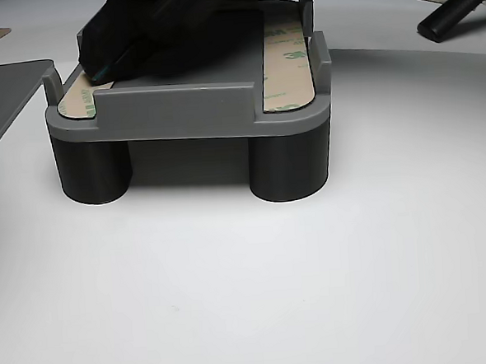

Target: Peel off protective film from adhesive tape.

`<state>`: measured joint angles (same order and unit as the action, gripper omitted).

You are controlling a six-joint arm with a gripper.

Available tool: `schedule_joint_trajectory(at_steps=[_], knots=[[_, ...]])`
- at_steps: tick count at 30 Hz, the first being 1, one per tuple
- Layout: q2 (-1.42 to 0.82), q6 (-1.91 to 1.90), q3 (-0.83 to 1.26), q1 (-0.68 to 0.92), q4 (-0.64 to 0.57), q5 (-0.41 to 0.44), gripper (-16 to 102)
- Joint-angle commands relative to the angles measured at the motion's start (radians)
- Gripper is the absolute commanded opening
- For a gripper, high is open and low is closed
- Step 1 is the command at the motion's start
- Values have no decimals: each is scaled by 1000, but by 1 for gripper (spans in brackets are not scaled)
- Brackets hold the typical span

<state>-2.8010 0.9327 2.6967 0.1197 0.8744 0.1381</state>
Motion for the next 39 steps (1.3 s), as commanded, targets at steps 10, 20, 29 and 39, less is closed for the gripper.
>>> schedule_joint_trajectory(at_steps=[10, 20, 29, 39], knots=[[25, 382, -25, 37, -15, 101, -12], [120, 514, -23, 37, -133, 80, -12], [152, 537, -25, 41, -144, 43, -12], [247, 543, -58, 69, -179, 43, -12]])
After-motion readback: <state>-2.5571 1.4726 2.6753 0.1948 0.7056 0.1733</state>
